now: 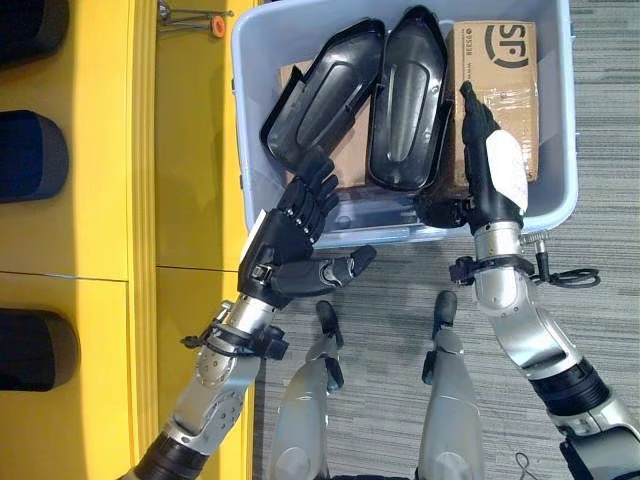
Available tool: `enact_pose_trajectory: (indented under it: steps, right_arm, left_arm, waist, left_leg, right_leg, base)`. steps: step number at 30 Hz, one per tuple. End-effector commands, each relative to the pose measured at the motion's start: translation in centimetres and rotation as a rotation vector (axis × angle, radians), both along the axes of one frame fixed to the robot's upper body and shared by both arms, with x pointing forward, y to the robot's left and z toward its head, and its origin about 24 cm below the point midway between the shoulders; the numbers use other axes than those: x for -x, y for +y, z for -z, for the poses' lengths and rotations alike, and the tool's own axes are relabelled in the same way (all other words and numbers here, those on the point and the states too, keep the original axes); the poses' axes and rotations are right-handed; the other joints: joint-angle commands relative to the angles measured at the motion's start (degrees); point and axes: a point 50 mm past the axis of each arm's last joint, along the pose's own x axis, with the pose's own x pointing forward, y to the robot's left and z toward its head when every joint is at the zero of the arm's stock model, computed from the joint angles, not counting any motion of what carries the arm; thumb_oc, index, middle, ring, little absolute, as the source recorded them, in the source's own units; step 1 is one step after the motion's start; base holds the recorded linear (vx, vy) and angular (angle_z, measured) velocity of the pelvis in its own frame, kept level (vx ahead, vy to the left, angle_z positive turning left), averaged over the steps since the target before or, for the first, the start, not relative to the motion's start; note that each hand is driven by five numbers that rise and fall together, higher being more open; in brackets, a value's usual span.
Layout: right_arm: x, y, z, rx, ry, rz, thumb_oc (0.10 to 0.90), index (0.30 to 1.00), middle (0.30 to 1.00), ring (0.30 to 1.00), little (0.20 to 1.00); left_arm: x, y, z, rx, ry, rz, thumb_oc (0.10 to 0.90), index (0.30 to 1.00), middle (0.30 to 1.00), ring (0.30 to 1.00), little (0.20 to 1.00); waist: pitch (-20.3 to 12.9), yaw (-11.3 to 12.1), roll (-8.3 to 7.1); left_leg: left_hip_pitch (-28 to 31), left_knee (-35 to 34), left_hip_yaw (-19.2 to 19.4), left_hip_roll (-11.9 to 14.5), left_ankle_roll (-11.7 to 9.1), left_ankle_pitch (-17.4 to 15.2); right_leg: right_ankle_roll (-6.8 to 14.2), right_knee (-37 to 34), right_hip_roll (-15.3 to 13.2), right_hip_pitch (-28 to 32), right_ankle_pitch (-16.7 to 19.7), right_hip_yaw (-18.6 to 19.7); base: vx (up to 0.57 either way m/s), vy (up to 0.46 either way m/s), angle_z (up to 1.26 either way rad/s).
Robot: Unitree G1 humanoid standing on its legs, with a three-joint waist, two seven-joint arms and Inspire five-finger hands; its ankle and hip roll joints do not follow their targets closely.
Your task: Move parts from the plastic box to the shelf.
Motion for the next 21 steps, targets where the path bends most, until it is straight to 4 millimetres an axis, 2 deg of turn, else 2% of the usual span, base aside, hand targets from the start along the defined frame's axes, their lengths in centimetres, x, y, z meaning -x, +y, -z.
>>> enact_pose_trajectory:
  steps: [1,5,9,15,21]
  right_arm:
    - [2.2,2.0,-6.2,0.117,-0.329,-0.091,0.9,1.0,1.0,1.0,1.0]
    - [2.1,2.5,-6.5,0.19,-0.352,-0.054,0.9,1.0,1.0,1.0,1.0]
    - [1.2,2.1,-6.4,0.258,-0.355,0.038,0.9,1.0,1.0,1.0,1.0]
    - [0.3,1.3,-5.7,0.268,-0.309,0.052,0.9,1.0,1.0,1.0,1.0]
    - [0.1,2.0,-5.7,0.347,-0.314,0.057,0.9,1.0,1.0,1.0,1.0]
  left_arm:
    - [2.1,-0.7,-4.6,0.086,-0.255,0.084,0.9,1.0,1.0,1.0,1.0]
    - [2.2,-0.9,-4.6,0.095,-0.254,0.095,0.9,1.0,1.0,1.0,1.0]
    - [2.1,-0.8,-4.3,0.101,-0.245,0.104,0.9,1.0,1.0,1.0,1.0]
    - [2.2,-0.6,-4.2,0.1,-0.238,0.111,0.9,1.0,1.0,1.0,1.0]
    - [2.1,-0.7,-4.2,0.1,-0.236,0.121,0.9,1.0,1.0,1.0,1.0]
  waist:
    - [-0.58,0.37,3.3]
    - [-0.58,0.69,3.89]
    - [-0.58,1.25,4.58]
    - [-0.58,1.6,4.76]
    - [-0.58,1.99,4.95]
  left_leg:
    - [-2.2,-0.13,-2.97,-3.19,0.48,-4.24]
    - [-2.16,-0.46,-2.97,-3.44,0.5,-4.09]
    - [-2.19,-0.49,-3.11,-3.66,0.57,-4.05]
    - [-2.49,-0.33,-3.26,-3.74,0.73,-4.14]
    - [-3.17,-0.15,-3.42,-3.91,0.66,-4.05]
  right_leg:
    - [-5.02,11.15,3.13,1.97,-17.44,-3.3]
    - [-5.01,11.2,2.92,1.63,-17.42,-3.32]
    - [-5.04,11.57,2.47,1.55,-17.66,-3.64]
    - [-4.84,12.08,2.09,1.07,-17.64,-4.01]
    - [-4.9,12.14,2.11,0.29,-17.5,-3.97]
  base:
    - [0.0,0.048,-0.01]
    - [0.0,0.029,-0.01]
    - [0.01,0.026,-0.01]
    - [0.01,-0.001,0.05]
    - [0.0,0.0,0.0]
